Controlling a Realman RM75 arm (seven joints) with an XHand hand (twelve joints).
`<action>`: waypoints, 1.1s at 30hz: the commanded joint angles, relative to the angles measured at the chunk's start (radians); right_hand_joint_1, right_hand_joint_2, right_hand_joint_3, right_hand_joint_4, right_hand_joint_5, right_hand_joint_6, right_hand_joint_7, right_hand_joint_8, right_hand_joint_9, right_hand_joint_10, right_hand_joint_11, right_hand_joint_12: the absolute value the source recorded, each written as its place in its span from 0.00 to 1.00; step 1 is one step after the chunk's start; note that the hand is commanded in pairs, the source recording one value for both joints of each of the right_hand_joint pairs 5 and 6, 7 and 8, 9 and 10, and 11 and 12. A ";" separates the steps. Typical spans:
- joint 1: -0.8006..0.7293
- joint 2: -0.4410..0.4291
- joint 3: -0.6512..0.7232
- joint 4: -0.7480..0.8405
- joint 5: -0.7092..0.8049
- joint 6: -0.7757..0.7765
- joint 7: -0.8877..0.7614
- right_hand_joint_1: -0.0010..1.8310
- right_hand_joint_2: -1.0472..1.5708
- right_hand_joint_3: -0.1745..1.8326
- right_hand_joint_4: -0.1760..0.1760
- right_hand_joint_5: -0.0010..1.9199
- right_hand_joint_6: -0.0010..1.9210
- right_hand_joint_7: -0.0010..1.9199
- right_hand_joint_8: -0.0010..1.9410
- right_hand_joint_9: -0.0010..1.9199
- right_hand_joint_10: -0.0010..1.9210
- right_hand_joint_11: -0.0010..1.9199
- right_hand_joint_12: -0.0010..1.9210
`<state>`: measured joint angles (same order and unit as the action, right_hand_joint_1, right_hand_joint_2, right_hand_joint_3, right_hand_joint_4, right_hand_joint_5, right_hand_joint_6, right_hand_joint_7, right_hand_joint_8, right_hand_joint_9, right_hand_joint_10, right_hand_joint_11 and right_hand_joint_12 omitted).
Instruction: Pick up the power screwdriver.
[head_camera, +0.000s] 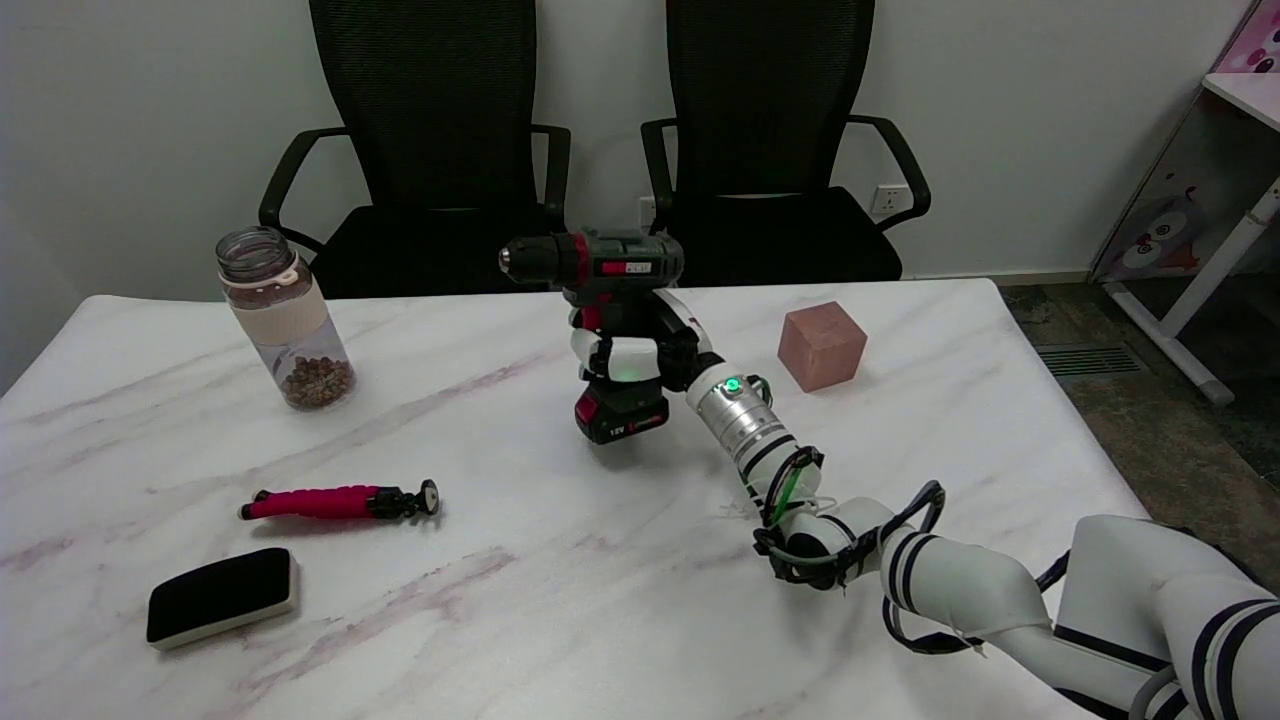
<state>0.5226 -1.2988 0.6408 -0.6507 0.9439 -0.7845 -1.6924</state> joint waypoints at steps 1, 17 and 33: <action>0.003 0.007 -0.008 -0.010 -0.004 0.007 0.029 0.48 0.39 0.39 1.00 0.95 0.95 0.95 0.94 0.91 0.91 0.85 0.85; 0.007 0.007 -0.012 -0.030 -0.004 0.014 0.030 0.49 0.47 0.37 1.00 0.90 0.90 0.90 0.89 0.94 0.94 0.95 0.95; 0.085 0.057 -0.007 -0.132 -0.001 0.018 0.023 0.47 1.00 0.77 1.00 1.00 1.00 1.00 0.99 1.00 1.00 1.00 1.00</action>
<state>0.5468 -1.2791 0.6292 -0.7030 0.9401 -0.7708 -1.6655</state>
